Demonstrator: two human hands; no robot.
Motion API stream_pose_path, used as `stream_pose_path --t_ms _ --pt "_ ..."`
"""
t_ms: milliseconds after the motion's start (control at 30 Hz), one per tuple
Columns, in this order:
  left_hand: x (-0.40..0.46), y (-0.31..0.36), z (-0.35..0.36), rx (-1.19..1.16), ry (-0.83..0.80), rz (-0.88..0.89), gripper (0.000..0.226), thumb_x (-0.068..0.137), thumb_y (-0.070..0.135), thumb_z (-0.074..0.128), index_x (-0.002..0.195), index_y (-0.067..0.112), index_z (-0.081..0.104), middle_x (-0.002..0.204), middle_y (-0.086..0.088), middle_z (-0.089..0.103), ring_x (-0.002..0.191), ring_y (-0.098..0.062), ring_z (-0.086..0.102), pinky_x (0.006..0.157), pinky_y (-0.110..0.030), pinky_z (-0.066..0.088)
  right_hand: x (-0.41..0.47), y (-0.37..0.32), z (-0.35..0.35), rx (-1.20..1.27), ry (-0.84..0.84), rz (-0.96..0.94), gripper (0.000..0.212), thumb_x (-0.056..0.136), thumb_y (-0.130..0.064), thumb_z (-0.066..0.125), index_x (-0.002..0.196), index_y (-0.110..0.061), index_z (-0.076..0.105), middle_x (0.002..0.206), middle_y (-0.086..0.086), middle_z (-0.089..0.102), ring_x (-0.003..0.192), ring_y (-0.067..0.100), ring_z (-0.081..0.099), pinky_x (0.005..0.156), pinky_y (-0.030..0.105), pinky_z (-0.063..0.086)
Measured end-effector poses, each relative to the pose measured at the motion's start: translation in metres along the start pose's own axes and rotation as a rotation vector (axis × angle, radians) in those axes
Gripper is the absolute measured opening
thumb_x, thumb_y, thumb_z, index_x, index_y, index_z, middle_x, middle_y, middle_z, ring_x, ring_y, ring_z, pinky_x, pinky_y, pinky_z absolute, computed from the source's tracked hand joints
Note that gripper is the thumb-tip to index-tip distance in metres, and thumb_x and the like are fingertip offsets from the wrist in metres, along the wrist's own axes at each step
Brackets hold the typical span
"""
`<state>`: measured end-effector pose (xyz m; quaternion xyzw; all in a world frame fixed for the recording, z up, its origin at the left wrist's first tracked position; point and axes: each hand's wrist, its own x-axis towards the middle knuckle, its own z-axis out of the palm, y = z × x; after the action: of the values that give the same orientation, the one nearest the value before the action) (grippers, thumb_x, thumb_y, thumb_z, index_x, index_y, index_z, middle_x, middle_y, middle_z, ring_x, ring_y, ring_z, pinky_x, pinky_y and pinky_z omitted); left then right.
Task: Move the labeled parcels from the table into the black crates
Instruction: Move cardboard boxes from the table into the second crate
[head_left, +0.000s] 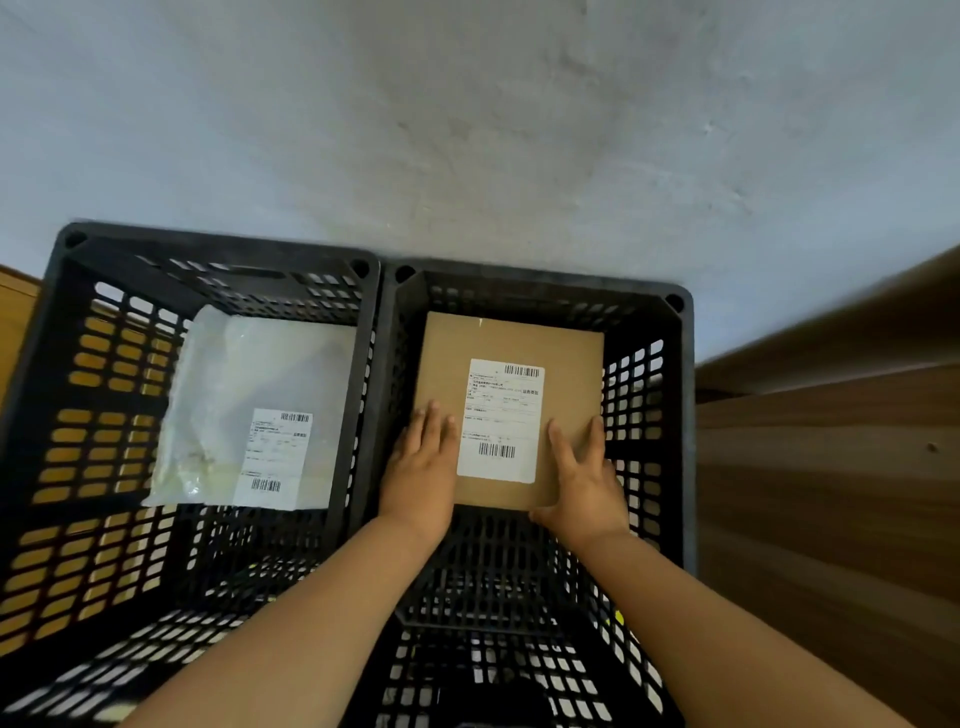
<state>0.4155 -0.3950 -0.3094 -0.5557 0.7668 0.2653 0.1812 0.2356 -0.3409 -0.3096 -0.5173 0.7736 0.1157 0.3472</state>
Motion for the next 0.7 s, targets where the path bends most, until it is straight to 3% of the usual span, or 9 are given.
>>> stream_pose_path --t_ms 133,300,567,700 --pt "-0.008 0.003 -0.012 0.059 -0.085 -0.002 0.097 0.082 -0.002 0.058 0.149 0.008 -0.013 0.155 -0.014 -0.023 0.144 -0.028 -0.018 0.117 -0.036 0.001 -0.002 -0.005 -0.021 -0.081 -0.042 0.010 0.094 0.084 -0.029 0.068 0.150 -0.036 0.001 0.156 0.014 -0.016 0.136 0.033 0.026 0.109 0.043 0.035" --pt "-0.028 0.009 -0.045 -0.002 0.046 0.078 0.095 0.082 -0.003 0.059 0.151 0.015 -0.004 0.156 -0.008 -0.017 0.145 -0.024 -0.009 0.117 -0.034 0.010 -0.024 -0.009 -0.053 -0.037 -0.021 -0.027 0.087 0.088 -0.015 0.060 0.152 -0.032 0.002 0.159 0.010 -0.002 0.141 0.028 0.021 0.107 0.038 0.039" --pt "-0.077 0.018 -0.117 -0.043 0.207 0.142 0.065 0.087 0.007 0.056 0.146 0.013 0.029 0.157 -0.011 0.007 0.142 -0.027 0.013 0.109 -0.036 0.031 -0.102 -0.013 -0.126 0.155 0.237 -0.085 0.060 0.092 -0.019 0.054 0.147 -0.023 0.030 0.158 0.004 0.016 0.139 0.023 0.030 0.103 0.033 0.040" --pt "-0.104 0.046 -0.146 -0.147 0.251 0.158 0.051 0.093 0.008 0.045 0.143 0.017 0.037 0.153 -0.001 0.025 0.136 -0.017 0.026 0.104 -0.027 0.034 -0.151 -0.005 -0.160 0.165 0.305 -0.117 0.056 0.093 -0.019 0.052 0.146 -0.021 0.032 0.154 0.001 0.024 0.136 0.020 0.033 0.104 0.032 0.039"
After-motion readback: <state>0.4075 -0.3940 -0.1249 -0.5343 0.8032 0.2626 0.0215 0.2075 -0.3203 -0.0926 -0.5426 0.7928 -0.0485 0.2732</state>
